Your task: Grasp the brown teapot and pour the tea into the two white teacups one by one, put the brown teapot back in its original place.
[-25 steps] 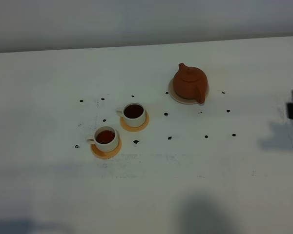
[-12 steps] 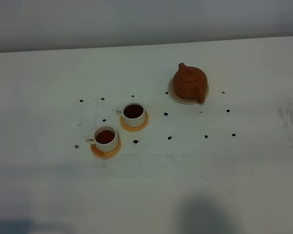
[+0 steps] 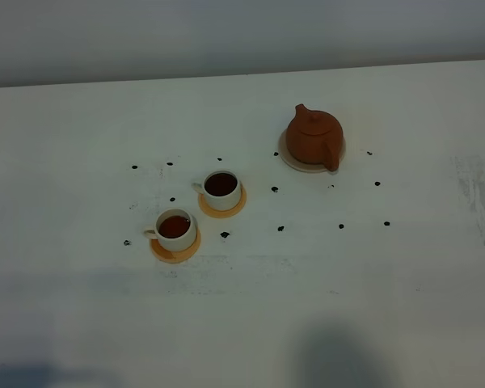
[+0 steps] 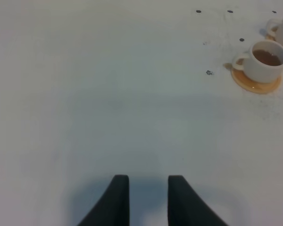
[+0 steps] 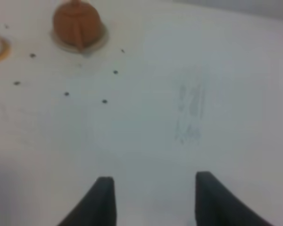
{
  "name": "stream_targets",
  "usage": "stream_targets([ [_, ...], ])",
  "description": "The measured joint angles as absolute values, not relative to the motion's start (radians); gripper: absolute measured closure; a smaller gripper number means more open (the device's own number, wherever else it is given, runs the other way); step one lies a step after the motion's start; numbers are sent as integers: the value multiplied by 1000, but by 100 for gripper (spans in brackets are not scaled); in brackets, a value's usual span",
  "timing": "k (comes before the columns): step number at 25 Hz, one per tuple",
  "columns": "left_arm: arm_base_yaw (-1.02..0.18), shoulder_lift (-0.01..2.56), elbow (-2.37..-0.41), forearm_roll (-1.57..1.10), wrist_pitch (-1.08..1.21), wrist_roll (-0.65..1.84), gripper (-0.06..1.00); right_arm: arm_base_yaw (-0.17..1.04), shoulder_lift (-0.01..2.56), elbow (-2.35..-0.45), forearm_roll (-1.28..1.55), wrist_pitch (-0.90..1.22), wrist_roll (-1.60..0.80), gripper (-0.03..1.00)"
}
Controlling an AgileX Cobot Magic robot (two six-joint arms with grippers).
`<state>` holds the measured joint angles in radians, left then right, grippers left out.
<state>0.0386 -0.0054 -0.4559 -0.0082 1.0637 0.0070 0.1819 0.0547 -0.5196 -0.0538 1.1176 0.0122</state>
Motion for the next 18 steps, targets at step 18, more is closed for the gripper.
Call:
stream_targets([
  [18, 39, -5, -456, -8, 1064, 7, 72, 18, -6, -519, -9, 1117, -25, 77],
])
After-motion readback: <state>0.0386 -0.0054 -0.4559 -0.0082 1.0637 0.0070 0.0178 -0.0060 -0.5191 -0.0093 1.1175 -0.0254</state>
